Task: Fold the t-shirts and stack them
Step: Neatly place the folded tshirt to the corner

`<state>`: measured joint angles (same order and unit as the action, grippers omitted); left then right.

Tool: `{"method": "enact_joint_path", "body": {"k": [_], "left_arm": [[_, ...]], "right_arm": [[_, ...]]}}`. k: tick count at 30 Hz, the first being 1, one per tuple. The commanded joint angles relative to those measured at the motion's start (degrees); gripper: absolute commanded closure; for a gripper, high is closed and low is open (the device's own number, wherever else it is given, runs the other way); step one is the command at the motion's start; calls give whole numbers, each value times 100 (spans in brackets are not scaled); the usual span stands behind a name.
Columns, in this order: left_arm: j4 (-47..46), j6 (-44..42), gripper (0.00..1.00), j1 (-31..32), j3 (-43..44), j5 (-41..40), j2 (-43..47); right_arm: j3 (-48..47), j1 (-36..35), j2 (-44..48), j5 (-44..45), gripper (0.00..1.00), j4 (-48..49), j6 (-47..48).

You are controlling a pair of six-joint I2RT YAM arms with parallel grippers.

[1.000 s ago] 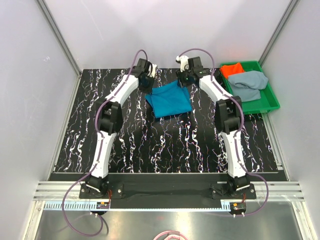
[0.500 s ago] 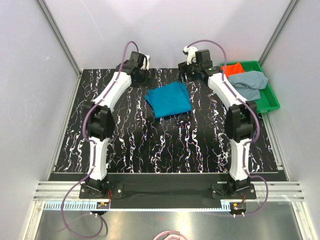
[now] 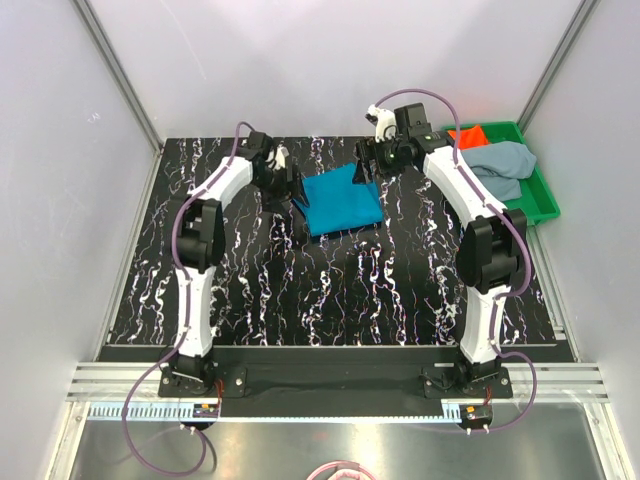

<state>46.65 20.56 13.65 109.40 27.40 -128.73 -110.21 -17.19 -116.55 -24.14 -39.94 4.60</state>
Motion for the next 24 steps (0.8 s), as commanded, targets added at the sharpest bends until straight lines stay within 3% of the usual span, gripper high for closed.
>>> {"method": "enact_joint_path", "body": {"k": [1, 10, 16, 20, 21, 22, 24], "left_arm": [[-262, 133, 16, -134, 624, 565, -354], [-718, 335, 20, -240, 1126, 1083, -1286], [-1009, 484, 31, -108, 1320, 1417, -1761], [-1141, 616, 56, 15, 1215, 1637, -1823], [-1228, 651, 82, 32, 1171, 1698, -1823], [-1246, 677, 92, 32, 1162, 1707, -1814], [-1203, 617, 98, 24, 1179, 1646, -1744]], "right_arm": [[-71, 32, 264, 14, 16, -242, 199], [466, 32, 467, 243, 15, -233, 304], [536, 32, 379, 331, 14, -181, 313], [589, 23, 309, 401, 14, -163, 375], [589, 31, 309, 419, 15, -163, 384], [589, 40, 309, 436, 14, -154, 410], [606, 32, 326, 471, 14, -119, 428]]}}
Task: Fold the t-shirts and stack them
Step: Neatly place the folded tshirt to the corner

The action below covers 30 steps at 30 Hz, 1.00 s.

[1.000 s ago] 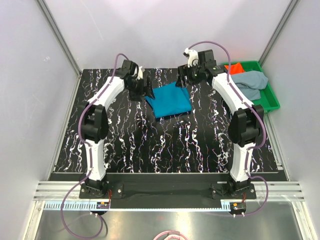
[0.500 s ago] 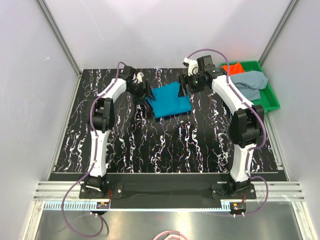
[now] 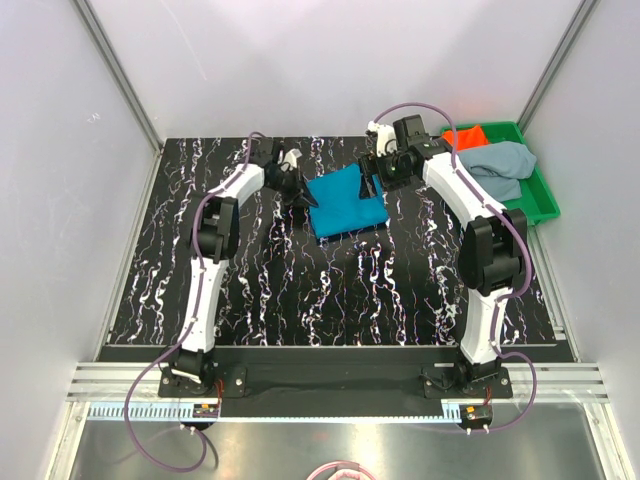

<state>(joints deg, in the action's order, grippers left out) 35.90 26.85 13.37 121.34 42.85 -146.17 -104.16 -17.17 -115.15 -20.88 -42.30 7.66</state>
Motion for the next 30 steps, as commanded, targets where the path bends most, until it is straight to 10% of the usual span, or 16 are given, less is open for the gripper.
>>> {"method": "enact_joint_path", "body": {"k": [1, 14, 30], "left_arm": [[-101, -57, 99, 43, 12, 48, 27], [1831, -2594, 100, -844, 487, -2692, 1398], [2606, -4240, 100, -1793, 2111, -5391, 704]], "right_arm": [[18, 29, 221, 163, 14, 135, 130], [519, 29, 749, 243, 13, 258, 209], [273, 100, 740, 164, 13, 258, 157]]}}
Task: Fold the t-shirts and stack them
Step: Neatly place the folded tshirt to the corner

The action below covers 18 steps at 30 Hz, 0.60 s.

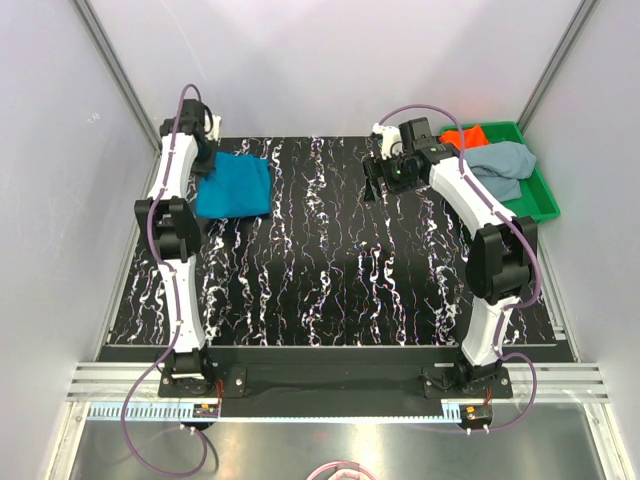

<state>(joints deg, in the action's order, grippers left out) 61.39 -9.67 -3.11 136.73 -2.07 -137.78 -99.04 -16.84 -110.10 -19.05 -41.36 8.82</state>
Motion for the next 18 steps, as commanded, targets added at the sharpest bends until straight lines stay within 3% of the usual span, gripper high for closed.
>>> {"method": "enact_joint_path", "body": {"k": [1, 10, 18], "left_arm": [[40, -658, 100, -172, 618, -1188, -188], [-680, -1177, 100, -400, 469, -2306, -372], [-1207, -1423, 100, -690, 600, -2720, -619]], "right_arm": [[-203, 84, 235, -20, 13, 181, 41], [87, 102, 446, 24, 13, 208, 58], [184, 137, 578, 59, 13, 199, 85]]}}
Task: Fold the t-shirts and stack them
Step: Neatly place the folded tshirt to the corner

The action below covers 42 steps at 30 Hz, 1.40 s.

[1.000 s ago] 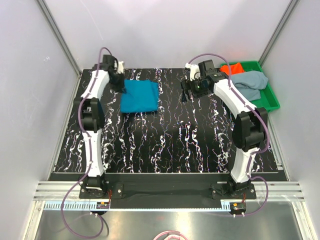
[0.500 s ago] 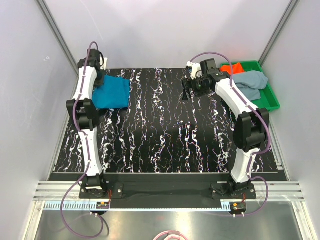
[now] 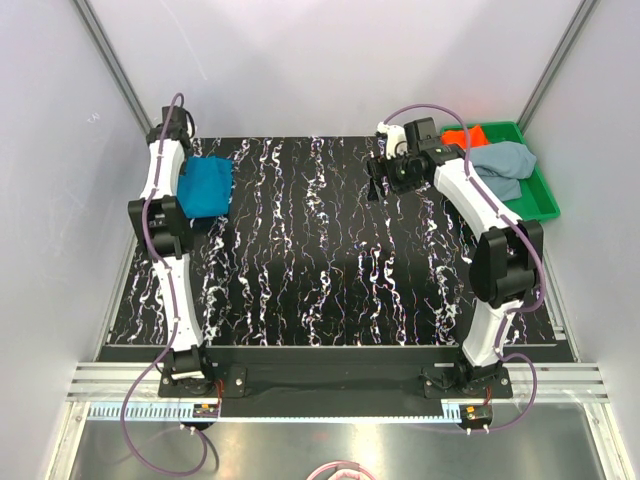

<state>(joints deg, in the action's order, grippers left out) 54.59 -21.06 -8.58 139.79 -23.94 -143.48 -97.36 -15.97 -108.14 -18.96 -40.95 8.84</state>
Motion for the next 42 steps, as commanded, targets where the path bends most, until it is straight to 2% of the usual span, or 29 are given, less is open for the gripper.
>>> {"method": "enact_joint_path", "body": {"k": [1, 6, 16, 18, 20, 21, 24, 27, 30, 32, 33, 34, 35, 36, 38, 39, 40, 42], "left_arm": [[-580, -320, 100, -170, 321, -628, -101], [-914, -487, 99, -399, 339, -866, -180], [-2004, -1277, 99, -443, 339, -1306, -382], [-2057, -1295, 95, -425, 313, -1306, -417], [-2057, -1304, 84, -391, 251, -1288, -435], [-2066, -1304, 63, -364, 207, -1306, -427], [-2197, -1234, 20, -294, 67, -1445, -400], [-2024, -840, 7, -285, 180, -1368, -269], [-1847, -531, 5, -188, 295, -1254, 55], [-1688, -321, 3, -31, -10, -947, 406], [-1723, -250, 1, 40, -300, -623, 974], [-1897, 11, 1, 119, -955, -420, 1319], [-1951, 197, 1, 276, -1258, -174, 1653], [-1935, 373, 1, 339, -1504, 550, 2257], [-1777, 1180, 1, 462, -1788, 1397, 2735], [-1680, 1548, 1, 462, -1814, 2297, 3086], [-1584, 2353, 1, 462, -1875, 2733, 3237], [-1757, 3104, 1, 471, -2094, 3532, 3666]], "right_arm": [[15, 50, 381, 59, 13, 149, 91], [59, 59, 425, 68, 13, 157, 83], [103, 67, 451, 24, 13, 157, 56], [121, 67, 469, 24, 13, 157, 56], [147, 67, 478, 33, 13, 157, 65], [182, 67, 495, 33, 13, 166, 56], [217, 67, 504, 15, 13, 184, 48], [235, 67, 513, -2, 13, 184, 39], [218, 59, 530, 6, 13, 175, 39], [192, 67, 600, 76, 13, 219, 13], [130, 67, 618, 138, 12, 245, -14], [78, 76, 662, 295, 11, 263, -49], [16, 85, 715, 392, 9, 272, -75], [-150, 102, 741, 637, 8, 280, -189], [-309, 172, 829, 945, 1, 342, -312], [-423, 208, 864, 1217, 0, 464, -382], [-459, 217, 908, 1359, 0, 517, -392], [-433, 217, 1013, 2084, 0, 779, -531]]}}
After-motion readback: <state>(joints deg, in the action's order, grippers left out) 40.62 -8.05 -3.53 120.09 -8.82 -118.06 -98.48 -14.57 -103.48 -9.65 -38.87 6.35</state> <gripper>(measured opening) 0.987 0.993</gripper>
